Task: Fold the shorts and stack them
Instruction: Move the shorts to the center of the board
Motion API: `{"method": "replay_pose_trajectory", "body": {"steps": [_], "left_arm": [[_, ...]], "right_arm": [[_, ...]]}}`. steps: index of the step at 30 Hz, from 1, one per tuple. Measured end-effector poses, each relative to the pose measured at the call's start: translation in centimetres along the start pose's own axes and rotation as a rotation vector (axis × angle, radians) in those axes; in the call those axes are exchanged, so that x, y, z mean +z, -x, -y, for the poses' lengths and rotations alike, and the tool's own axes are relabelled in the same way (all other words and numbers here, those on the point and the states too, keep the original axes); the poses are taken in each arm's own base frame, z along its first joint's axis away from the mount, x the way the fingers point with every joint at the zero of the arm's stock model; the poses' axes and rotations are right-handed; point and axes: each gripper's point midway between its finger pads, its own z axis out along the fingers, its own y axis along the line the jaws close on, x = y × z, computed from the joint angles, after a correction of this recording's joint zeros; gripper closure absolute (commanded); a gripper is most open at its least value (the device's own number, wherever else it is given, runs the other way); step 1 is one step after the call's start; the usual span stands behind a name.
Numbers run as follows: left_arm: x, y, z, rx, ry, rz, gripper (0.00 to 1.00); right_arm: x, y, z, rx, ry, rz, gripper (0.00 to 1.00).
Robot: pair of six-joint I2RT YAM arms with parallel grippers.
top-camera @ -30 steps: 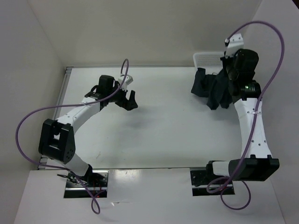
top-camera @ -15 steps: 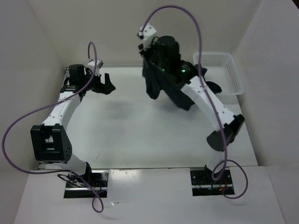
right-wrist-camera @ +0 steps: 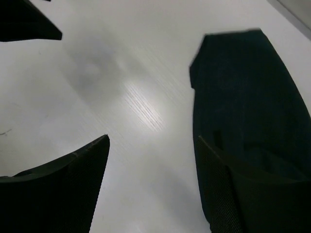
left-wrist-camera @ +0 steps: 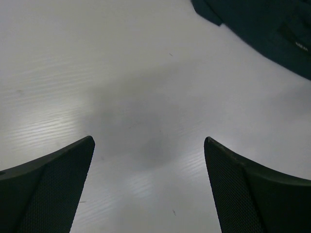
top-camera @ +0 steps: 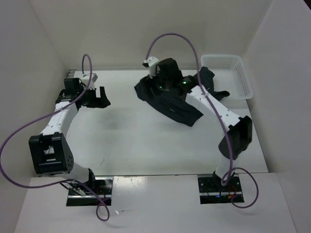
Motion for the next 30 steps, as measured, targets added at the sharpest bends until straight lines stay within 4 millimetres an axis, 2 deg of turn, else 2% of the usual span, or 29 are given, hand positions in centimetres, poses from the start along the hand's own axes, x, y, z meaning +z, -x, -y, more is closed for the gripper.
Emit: {"method": "replay_pose_trajectory", "body": {"steps": [4, 5, 7, 9, 12, 16, 20, 23, 25, 27, 29, 30], "left_arm": [[3.8, -3.3, 2.3, 0.004, -0.078, -0.13, 0.0], [5.1, -4.3, 2.8, 0.003, -0.097, -0.171, 0.0], [7.1, -5.1, 3.5, 0.009, -0.126, -0.22, 0.0], [9.8, -4.4, 4.1, 0.029, -0.15, -0.236, 0.0], [14.0, -0.8, 4.2, 0.08, -0.151, -0.182, 0.0], [18.3, 3.5, 5.2, 0.154, -0.161, -0.087, 0.0], [21.5, 5.0, 8.0, 0.215, -0.181, -0.05, 0.0], [24.3, 4.0, 9.6, 0.254, -0.149, -0.057, 0.0], [26.1, 2.5, 10.2, 0.273, -0.123, -0.081, 0.0], [27.5, 0.7, 10.3, 0.302, -0.102, -0.108, 0.07], [27.7, 0.9, 10.6, 0.298, -0.094, -0.098, 0.15], [27.7, 0.8, 10.5, 0.297, -0.089, -0.101, 0.24]], "right_arm": [[-3.9, -7.9, 4.1, 0.088, -0.121, -0.133, 0.25], [-4.7, -10.5, 4.7, 0.097, -0.159, -0.179, 0.21], [-5.4, -14.8, 5.0, 0.085, -0.198, -0.267, 0.19], [-5.4, -18.5, 5.5, 0.047, -0.234, -0.345, 0.19], [-5.5, -22.6, 6.7, -0.024, -0.272, -0.432, 0.19], [-5.2, -24.3, 9.4, -0.055, -0.309, -0.46, 0.19], [-5.4, -25.7, 12.4, -0.053, -0.346, -0.478, 0.19], [-5.5, -27.5, 13.8, -0.065, -0.34, -0.523, 0.19], [-5.3, -28.8, 13.7, -0.083, -0.312, -0.557, 0.19], [-5.1, -29.9, 13.4, -0.104, -0.28, -0.584, 0.19], [-5.1, -30.9, 13.1, -0.123, -0.252, -0.613, 0.19], [-5.2, -31.3, 12.9, -0.137, -0.236, -0.628, 0.19]]}}
